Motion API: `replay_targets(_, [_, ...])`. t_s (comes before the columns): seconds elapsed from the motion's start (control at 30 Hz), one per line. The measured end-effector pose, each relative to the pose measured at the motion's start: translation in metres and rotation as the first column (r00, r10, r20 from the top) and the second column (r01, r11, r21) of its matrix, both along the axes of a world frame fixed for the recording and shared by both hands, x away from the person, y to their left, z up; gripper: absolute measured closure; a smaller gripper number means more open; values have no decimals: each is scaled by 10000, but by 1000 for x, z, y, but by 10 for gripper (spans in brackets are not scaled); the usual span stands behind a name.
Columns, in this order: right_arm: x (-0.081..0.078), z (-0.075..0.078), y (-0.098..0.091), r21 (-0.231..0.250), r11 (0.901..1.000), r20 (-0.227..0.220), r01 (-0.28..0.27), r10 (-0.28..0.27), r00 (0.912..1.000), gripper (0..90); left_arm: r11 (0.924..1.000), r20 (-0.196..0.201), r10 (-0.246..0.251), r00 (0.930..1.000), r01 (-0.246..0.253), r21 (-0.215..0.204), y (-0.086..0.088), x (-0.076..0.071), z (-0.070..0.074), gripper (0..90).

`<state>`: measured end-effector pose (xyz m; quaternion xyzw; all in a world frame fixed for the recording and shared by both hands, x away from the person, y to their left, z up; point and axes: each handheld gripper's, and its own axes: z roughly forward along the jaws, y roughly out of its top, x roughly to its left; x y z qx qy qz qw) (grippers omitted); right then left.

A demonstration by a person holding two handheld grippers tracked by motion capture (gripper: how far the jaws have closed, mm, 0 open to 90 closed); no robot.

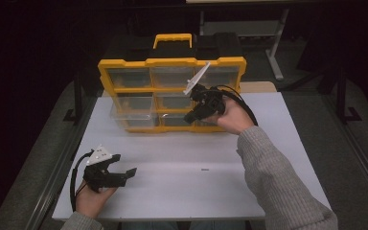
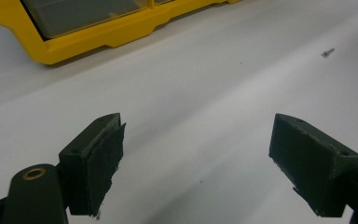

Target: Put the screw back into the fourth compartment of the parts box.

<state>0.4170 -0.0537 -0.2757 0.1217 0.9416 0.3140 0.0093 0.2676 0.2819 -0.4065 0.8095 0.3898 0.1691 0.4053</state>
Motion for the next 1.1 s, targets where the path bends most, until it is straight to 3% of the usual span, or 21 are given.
replay_targets(0.1, [0, 15, 14, 10, 9998, 220, -220, 220, 9995, 866, 9994, 7, 150, 9999, -149, -304, -2, 0, -1, 171])
replay_targets(0.2, [1, 24, 25, -11, 9995, 284, -305, 305, 9991, 865, 10000, -33, 15, 10000, -15, 11, 0, 0, 1, 171])
replay_targets(0.23, [2, 27, 30, -10, 9994, 364, -355, 355, 9987, 865, 9998, -15, 96, 10000, -96, -161, -1, -1, 0, 171])
replay_targets(0.4, [9, 40, 50, 122, 9987, 431, -495, 489, 9979, 864, 10000, 5, -19, 10000, 19, 37, 1, 0, 1, 171])
replay_targets(0.63, [15, 56, 81, -250, 9985, 443, -489, 500, 9978, 863, 10000, -41, -10, 10000, 9, -97, 1, 0, 0, 172])
replay_targets(0.83, [22, 62, 100, -225, 9986, 576, -478, 490, 9971, 863, 9999, -30, 6, 10000, -6, -166, 1, -1, 1, 172])
replay_targets(1.1, [30, 56, 119, -236, 9992, 471, -319, 330, 9983, 862, 9999, -24, -100, 9999, 100, -51, 2, -1, 1, 173])
